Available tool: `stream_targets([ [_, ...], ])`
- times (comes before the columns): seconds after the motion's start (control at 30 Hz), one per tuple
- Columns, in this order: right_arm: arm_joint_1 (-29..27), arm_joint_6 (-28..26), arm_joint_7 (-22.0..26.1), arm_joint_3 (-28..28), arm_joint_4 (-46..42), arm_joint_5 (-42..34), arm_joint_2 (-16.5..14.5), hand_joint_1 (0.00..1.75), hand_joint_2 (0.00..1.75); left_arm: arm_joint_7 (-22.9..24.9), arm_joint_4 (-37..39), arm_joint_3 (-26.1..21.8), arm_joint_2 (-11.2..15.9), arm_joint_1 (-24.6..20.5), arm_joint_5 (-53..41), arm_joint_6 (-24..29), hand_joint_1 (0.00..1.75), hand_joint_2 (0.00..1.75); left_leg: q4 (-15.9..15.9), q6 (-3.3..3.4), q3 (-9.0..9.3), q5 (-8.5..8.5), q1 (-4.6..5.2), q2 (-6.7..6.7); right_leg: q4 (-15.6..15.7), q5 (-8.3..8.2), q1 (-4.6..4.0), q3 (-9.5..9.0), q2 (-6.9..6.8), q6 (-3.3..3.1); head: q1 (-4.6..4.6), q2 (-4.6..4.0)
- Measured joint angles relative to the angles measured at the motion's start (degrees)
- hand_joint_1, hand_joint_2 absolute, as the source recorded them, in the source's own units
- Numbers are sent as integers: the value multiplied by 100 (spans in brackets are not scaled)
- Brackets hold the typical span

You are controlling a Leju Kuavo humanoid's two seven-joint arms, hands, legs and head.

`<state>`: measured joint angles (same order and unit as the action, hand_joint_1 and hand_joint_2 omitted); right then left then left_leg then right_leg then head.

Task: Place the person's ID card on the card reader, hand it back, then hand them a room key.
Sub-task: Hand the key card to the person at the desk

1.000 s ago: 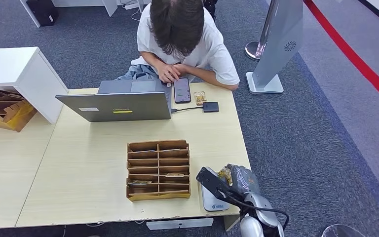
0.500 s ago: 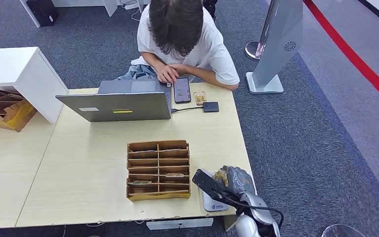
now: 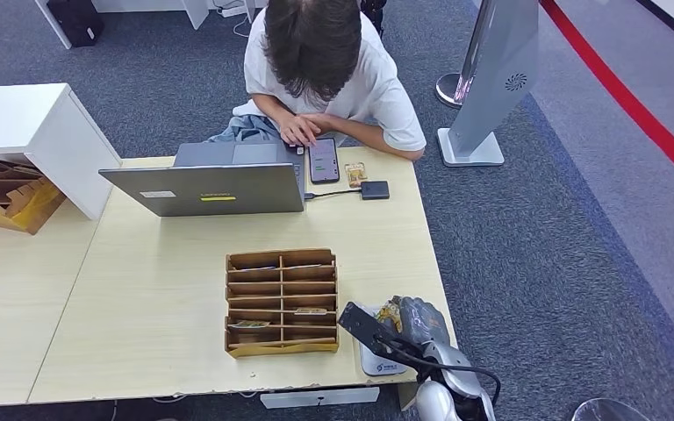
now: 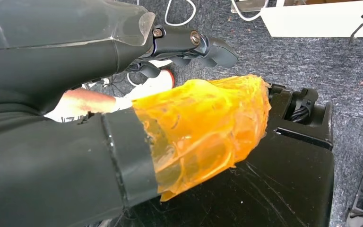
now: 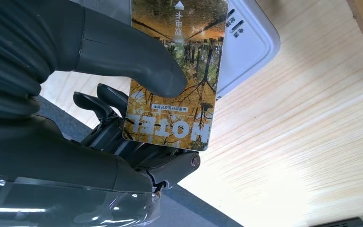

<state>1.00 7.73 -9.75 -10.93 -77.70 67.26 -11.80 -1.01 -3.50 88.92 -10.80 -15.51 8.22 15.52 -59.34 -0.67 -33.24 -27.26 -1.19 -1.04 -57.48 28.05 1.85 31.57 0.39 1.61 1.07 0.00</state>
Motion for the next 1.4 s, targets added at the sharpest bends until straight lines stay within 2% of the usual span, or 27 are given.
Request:
stream_targets([
  [0.77, -14, 4, 14, 0, -82, 105, -11, 175, 175, 0, 0, 2, 1, -1, 8, 4, 0, 0, 0, 0, 0, 0, 0, 0, 0, 0, 0, 0, 0, 0, 0, 0],
  [1.0, -150, -75, -35, 4, -593, 270, -11, 175, 175, 0, 0, 1, 2, 1, 81, 59, 0, 0, 0, 0, -1, 0, 0, 0, 0, 0, 0, 1, 0, 0, 0, 0],
  [1.4, -539, -425, 70, 175, -1972, 405, -11, 175, 175, -44, 7, 1, 4, 34, 335, 190, 0, 0, 0, 0, -3, -1, 0, 0, 0, 0, 0, 3, 0, 0, 0, 0],
])
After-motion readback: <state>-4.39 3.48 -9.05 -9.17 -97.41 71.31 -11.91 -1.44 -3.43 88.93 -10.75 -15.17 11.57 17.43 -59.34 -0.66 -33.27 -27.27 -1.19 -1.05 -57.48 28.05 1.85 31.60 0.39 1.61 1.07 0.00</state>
